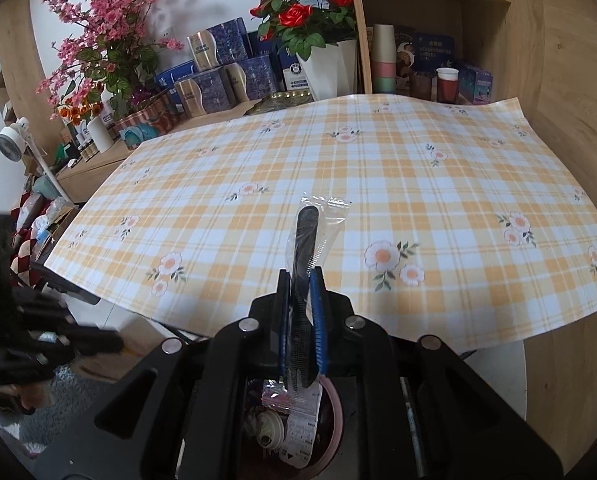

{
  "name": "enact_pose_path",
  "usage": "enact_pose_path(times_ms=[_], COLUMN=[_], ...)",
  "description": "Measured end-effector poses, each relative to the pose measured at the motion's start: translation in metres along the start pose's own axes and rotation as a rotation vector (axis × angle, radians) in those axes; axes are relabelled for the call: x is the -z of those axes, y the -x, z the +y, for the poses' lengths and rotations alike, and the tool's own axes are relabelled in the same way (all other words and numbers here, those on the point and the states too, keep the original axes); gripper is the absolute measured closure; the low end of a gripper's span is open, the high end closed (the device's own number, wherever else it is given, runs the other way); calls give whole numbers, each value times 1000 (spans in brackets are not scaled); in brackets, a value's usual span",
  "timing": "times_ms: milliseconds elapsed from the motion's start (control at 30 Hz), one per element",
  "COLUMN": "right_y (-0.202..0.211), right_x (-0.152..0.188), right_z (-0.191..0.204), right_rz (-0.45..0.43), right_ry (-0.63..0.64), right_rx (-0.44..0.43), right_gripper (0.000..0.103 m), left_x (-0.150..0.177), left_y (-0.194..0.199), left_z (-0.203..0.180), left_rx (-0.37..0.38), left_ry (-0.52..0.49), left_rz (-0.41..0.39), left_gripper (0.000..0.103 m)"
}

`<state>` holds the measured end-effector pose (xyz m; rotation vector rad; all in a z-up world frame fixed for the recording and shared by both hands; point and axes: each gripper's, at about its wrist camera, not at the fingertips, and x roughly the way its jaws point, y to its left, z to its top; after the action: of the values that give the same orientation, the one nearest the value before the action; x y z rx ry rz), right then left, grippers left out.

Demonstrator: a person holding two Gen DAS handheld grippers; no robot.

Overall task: Collect trash
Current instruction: 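Carry the candle card to the bin and open the left gripper while the right holds the fork, then carry the black fork over the bin and open the right gripper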

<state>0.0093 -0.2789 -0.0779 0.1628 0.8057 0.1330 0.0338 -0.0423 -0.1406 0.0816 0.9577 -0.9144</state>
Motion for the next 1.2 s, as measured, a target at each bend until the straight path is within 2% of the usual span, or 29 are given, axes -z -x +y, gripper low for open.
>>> enact_pose_path(times_ms=[233,400,567,633,667,700,767,833,1000,1200], right_y=[-6,-8,-11,-12,-12,-12,-11,-10,-13,-21], right_x=[17,22,29,32,33,34,36,39,47,64], right_z=[-3,-4,-4,-3,-2,-1,1,6,19,42], right_rz=[35,46,50,51,50,47,45,42,55,106], right_ry=[-18,-19,-17,-12,-9,-7,3,30,86,169], right_rx=[-2,-6,-30,-34,-37,-42,-51,-52,-64,-99], right_gripper=[89,89,89,89,89,89,89,89,89,89], left_x=[36,41,44,43,42,41,38,34,29,27], left_y=[-58,-84,-94,-93,-88,-82,-65,-49,-5,35], left_z=[4,7,12,11,13,14,15,15,16,21], left_rx=[-12,-11,-24,-18,-24,-23,-34,-76,-183,-279], left_ry=[-4,3,6,13,19,23,27,24,60,127], left_rz=[166,209,218,201,179,161,94,39,-126,-242], left_gripper=[102,102,100,84,61,47,44,38,16,7])
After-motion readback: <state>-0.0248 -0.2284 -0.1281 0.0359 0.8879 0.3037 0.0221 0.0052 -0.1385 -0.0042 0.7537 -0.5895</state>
